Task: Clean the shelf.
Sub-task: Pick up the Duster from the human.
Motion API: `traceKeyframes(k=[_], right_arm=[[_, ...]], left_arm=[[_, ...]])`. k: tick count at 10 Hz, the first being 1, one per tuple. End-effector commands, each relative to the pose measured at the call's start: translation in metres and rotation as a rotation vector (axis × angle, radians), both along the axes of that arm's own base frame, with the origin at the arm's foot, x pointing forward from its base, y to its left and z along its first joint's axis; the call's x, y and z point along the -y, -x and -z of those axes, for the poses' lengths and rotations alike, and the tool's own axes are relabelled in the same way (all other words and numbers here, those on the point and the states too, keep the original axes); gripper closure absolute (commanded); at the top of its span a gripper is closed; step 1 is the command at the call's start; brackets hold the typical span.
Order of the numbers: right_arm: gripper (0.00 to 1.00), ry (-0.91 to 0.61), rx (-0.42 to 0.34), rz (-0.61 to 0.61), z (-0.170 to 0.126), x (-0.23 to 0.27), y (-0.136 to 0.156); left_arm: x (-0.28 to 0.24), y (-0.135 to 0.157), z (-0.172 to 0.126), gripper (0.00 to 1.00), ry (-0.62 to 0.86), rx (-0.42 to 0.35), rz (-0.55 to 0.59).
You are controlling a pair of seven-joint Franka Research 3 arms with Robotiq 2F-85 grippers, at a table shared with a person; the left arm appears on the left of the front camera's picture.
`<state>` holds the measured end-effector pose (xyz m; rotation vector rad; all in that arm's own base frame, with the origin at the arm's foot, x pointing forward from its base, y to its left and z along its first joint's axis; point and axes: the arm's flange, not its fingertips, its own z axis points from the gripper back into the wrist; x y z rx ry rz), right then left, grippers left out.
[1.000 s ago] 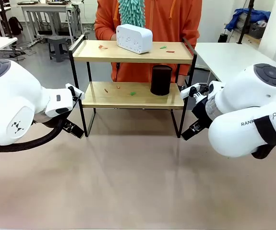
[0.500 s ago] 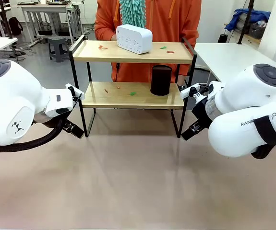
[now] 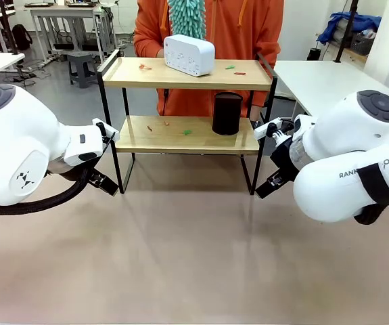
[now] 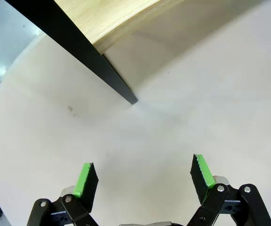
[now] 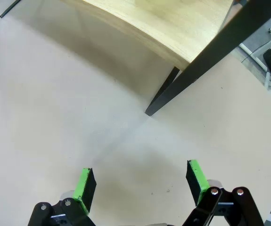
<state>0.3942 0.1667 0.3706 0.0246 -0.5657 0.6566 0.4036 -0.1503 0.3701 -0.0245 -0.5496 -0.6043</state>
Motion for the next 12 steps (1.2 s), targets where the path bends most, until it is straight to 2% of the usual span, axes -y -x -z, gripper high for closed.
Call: traceKeyframes(k=[1, 3, 4, 5, 6, 7, 8, 9, 10, 11, 12], right_arm=[[0.0, -0.001, 0.0, 0.0, 0.0, 0.0, 0.0], [0.0, 0.0, 0.0, 0.0, 0.0, 0.0, 0.0], [0.0, -0.021, -0.101, -0.023, -0.013, 0.004, 0.011], [0.0, -0.075, -0.22, -0.022, -0.026, 0.023, 0.027], [0.0, -0.19, -0.326, 0.097, -0.051, 0.052, 0.041], [0.0, -0.41, -0.395, 0.139, -0.081, 0.088, 0.053], [0.0, -0.652, -0.471, 0.146, -0.115, 0.13, 0.068], [0.0, -0.763, -0.458, 0.172, -0.133, 0.165, 0.079], [0.0, -0.892, -0.475, 0.187, -0.137, 0.202, 0.083], [0.0, -1.068, -0.484, 0.226, -0.127, 0.244, 0.085], [0.0, -1.244, -0.457, 0.314, -0.108, 0.285, 0.089]], left_arm=[[0.0, 0.0, 0.0, 0.0, 0.0, 0.0, 0.001], [0.0, 0.0, 0.0, 0.0, 0.0, 0.0, 0.001], [0.0, 0.0, 0.0, 0.0, 0.0, 0.0, 0.0], [-0.014, 0.023, -0.011, 0.0, 0.077, -0.069, 0.094], [-0.04, 0.048, -0.024, 0.0, 0.176, -0.152, 0.177], [-0.064, 0.067, -0.045, 0.0, 0.338, -0.16, 0.22], [-0.097, 0.083, -0.068, 0.0, 0.575, -0.121, 0.254], [-0.125, 0.096, -0.082, 0.0, 0.78, -0.062, 0.223], [-0.152, 0.102, -0.086, 0.0, 0.923, -0.013, 0.188], [-0.177, 0.109, -0.08, 0.0, 1.02, 0.031, 0.185], [-0.204, 0.11, -0.065, 0.0, 1.123, 0.052, 0.118]])
